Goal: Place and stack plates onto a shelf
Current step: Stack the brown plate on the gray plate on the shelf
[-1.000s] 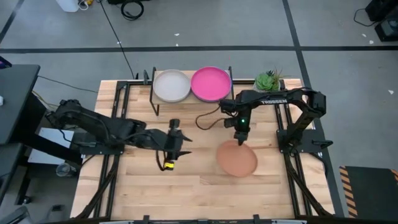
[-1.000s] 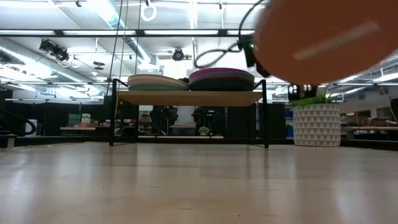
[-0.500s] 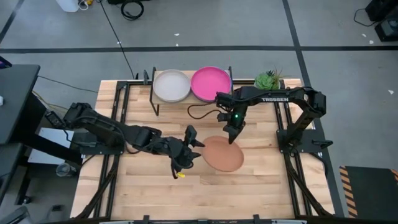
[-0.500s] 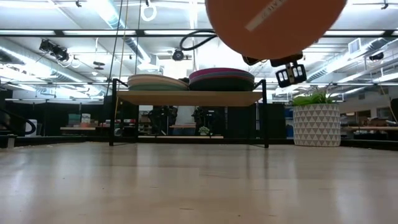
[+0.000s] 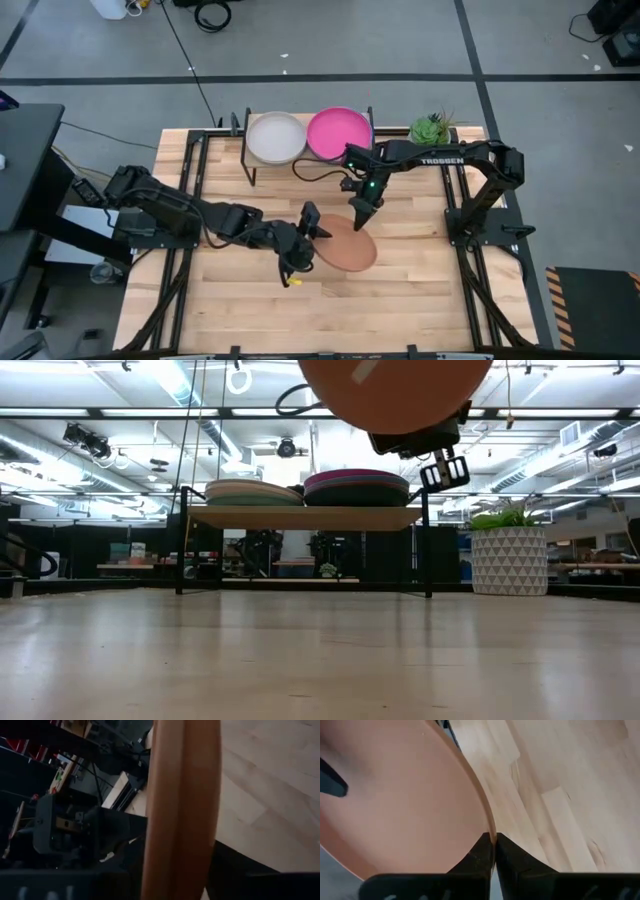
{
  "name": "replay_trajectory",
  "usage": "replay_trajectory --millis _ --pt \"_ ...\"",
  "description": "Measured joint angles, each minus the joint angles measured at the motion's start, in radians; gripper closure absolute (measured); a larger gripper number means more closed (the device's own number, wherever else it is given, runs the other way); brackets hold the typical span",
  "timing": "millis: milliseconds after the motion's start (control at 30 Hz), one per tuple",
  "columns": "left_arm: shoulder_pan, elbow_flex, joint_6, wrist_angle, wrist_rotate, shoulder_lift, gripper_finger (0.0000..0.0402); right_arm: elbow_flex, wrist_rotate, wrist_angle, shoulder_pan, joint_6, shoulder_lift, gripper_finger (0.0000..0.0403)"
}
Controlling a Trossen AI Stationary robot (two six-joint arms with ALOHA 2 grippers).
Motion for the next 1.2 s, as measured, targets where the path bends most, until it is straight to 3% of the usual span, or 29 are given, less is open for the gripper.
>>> replay_trajectory --millis 233,400,633,833,967,1200 --pt "-0.001 0.000 0.001 0.000 0.001 0.000 0.0309 0.000 0.001 0.019 0.000 0.013 0.000 0.0376" --pt "-0.002 0.000 -0.008 -0.004 0.003 0.000 0.0359 0.000 -0.012 0.087 0.000 0.046 0.000 0.0336" --pt "-0.009 0.000 -0.032 0.001 -0.014 -0.004 0.0345 0.000 -0.069 0.147 -0.047 0.102 -0.005 0.0277" --pt "-0.048 -0.001 -0.114 -0.031 -0.085 -0.047 0.0343 0.000 -0.057 0.151 -0.151 0.122 -0.109 0.0262" --pt "-0.067 -0.001 -0.217 -0.102 -0.187 -0.121 0.0352 0.000 0.038 0.152 -0.217 0.131 -0.246 0.0263" --pt "-0.014 0.000 -0.302 -0.272 -0.366 -0.265 0.0352 0.000 0.316 0.150 -0.276 0.134 -0.479 0.0263"
